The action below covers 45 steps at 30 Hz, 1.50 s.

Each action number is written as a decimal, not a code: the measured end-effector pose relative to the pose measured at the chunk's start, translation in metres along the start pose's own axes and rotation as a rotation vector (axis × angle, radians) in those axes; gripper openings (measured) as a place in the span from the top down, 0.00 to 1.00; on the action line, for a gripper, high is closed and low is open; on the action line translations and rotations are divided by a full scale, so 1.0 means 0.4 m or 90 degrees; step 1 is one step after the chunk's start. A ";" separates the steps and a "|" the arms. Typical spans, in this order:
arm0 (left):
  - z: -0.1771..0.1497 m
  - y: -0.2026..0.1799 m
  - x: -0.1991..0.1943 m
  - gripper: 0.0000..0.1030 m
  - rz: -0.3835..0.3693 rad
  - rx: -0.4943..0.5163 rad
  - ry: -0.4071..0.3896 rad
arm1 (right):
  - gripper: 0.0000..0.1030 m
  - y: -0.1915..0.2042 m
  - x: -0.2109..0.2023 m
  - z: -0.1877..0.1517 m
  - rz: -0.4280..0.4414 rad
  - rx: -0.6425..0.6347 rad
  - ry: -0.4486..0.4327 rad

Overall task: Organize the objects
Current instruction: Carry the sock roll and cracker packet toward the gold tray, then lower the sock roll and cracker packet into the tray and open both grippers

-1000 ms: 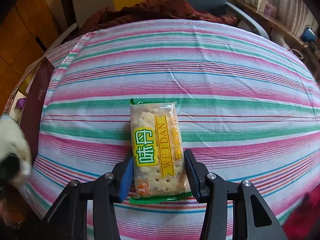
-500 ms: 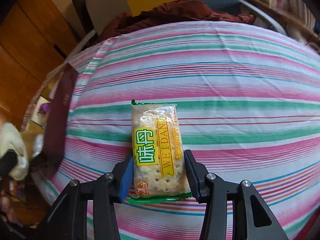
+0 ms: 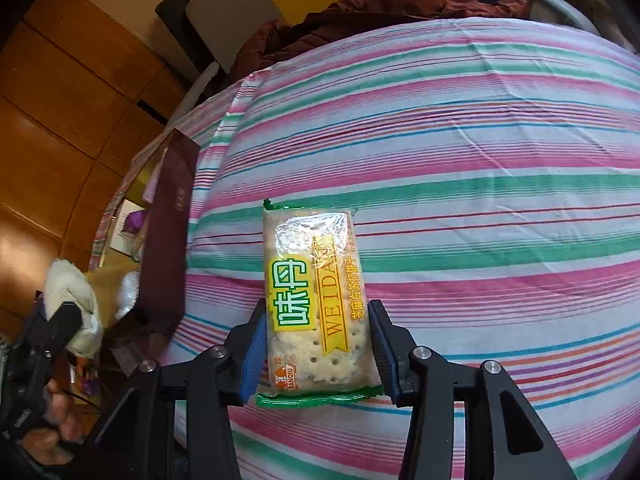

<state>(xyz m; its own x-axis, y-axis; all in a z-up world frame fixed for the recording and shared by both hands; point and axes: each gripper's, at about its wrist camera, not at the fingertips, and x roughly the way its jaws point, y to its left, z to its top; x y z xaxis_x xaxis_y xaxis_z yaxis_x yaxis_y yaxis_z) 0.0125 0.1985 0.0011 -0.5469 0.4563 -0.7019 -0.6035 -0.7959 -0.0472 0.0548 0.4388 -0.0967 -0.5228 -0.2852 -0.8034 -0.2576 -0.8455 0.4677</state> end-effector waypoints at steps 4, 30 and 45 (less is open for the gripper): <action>-0.008 0.036 -0.010 0.32 -0.010 -0.023 -0.001 | 0.53 0.020 -0.009 0.000 0.017 0.006 -0.003; -0.048 0.485 -0.129 0.32 0.047 -0.282 -0.071 | 0.53 0.510 0.091 0.089 0.047 -0.217 -0.013; 0.029 0.474 0.093 0.31 0.016 -0.272 0.025 | 0.51 0.541 0.184 0.087 -0.016 -0.248 0.000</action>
<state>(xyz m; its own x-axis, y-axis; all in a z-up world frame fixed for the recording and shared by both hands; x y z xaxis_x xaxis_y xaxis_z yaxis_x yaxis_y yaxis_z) -0.1292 0.0692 -0.0257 -0.5311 0.4264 -0.7322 -0.2915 -0.9033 -0.3146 -0.0677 0.2505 -0.0420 -0.5204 -0.2623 -0.8126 0.0580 -0.9603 0.2728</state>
